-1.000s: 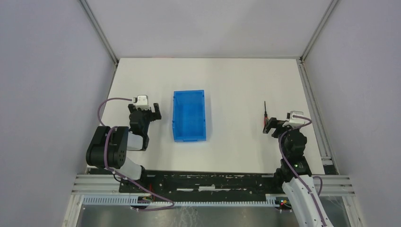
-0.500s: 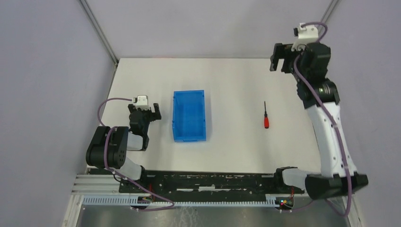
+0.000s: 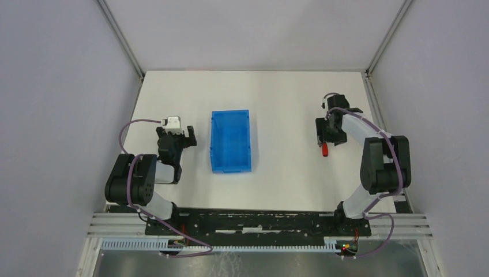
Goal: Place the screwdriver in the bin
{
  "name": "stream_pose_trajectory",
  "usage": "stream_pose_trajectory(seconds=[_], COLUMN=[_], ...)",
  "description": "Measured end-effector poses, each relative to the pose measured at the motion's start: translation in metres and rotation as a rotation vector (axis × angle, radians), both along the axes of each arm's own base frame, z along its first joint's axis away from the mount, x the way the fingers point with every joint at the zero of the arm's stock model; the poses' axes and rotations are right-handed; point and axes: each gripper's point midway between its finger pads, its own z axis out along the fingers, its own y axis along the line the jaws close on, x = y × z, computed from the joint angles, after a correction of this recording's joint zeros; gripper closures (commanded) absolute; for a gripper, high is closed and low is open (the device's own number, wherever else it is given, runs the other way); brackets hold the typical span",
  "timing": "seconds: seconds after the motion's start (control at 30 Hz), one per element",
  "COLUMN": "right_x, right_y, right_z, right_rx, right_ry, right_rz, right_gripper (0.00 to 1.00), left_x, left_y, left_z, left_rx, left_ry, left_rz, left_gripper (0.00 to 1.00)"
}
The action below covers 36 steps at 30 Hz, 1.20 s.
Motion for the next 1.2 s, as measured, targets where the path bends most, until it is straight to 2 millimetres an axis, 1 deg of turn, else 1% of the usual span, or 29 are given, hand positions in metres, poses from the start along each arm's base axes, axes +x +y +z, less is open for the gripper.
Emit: stream_pose_trajectory(seconds=[0.1,0.17,0.23,0.27,0.3,0.4,0.47,0.53,0.63,0.67,0.73,0.83,0.9,0.97,1.0,1.07,1.13,1.2], right_x=[-0.005,-0.005,-0.005,-0.003,-0.003,-0.002,0.000,0.008,0.030,0.036,0.042,0.038,0.031,0.027,0.027,0.027,0.026,0.018], right_y=[0.000,0.000,0.000,0.000,-0.001,-0.001,-0.001,0.000,0.003,0.004,0.005,0.007,0.012,0.019,0.029,0.060,0.110,0.175], right_z=[-0.018,-0.027,-0.033,-0.033,-0.033,-0.029,-0.021,-0.003,0.040,0.057,0.086,0.119,0.131,0.138,0.142,0.146,0.152,0.160], right_rx=[0.002,0.002,0.002,0.002,0.000,-0.002,-0.002,-0.001,0.012,0.016,0.022,0.039,0.062,0.081,0.092,0.124,0.179,0.255], right_ry=[0.020,0.022,0.027,0.019,0.016,0.022,0.031,0.028,-0.031,-0.060,-0.110,-0.169,-0.189,-0.204,-0.215,-0.238,-0.274,-0.322], right_rz=[-0.012,-0.020,-0.026,-0.029,-0.030,-0.028,-0.025,-0.016,0.000,0.003,0.008,0.006,0.004,0.001,0.006,0.054,0.137,0.247], right_gripper=[0.58,0.68,0.83,0.94,1.00,1.00,1.00,1.00,1.00,1.00,1.00,1.00,1.00,1.00,1.00,1.00,1.00,1.00], left_x=[0.000,0.000,0.000,0.000,0.000,0.000,0.000,0.000,0.000,0.000,0.000,0.000,0.000,0.000,0.000,0.000,0.000,0.000], left_y=[0.000,0.000,0.000,0.000,0.000,0.000,0.000,0.000,0.000,0.000,0.000,0.000,0.000,0.000,0.000,0.000,0.000,0.000], left_z=[0.000,0.000,0.000,0.000,0.000,0.000,0.000,0.000,0.000,0.000,0.000,0.000,0.000,0.000,0.000,0.000,0.000,0.000], left_rx=[0.000,0.000,0.000,0.000,0.000,0.000,0.000,0.000,0.000,0.000,0.000,0.000,0.000,0.000,0.000,0.000,0.000,0.000], left_ry=[0.000,0.000,0.000,0.000,0.000,0.000,0.000,0.000,0.000,0.000,0.000,0.000,0.000,0.000,0.000,0.000,0.000,0.000], left_rz=[0.000,0.000,0.000,0.000,0.000,0.000,0.000,0.000,0.000,0.000,0.000,0.000,0.000,0.000,0.000,0.000,0.000,0.000], left_gripper=[0.00,0.00,0.00,0.00,0.00,0.00,0.00,0.00,0.00,0.00,0.00,0.00,0.00,0.00,0.00,0.00,0.00,0.00])
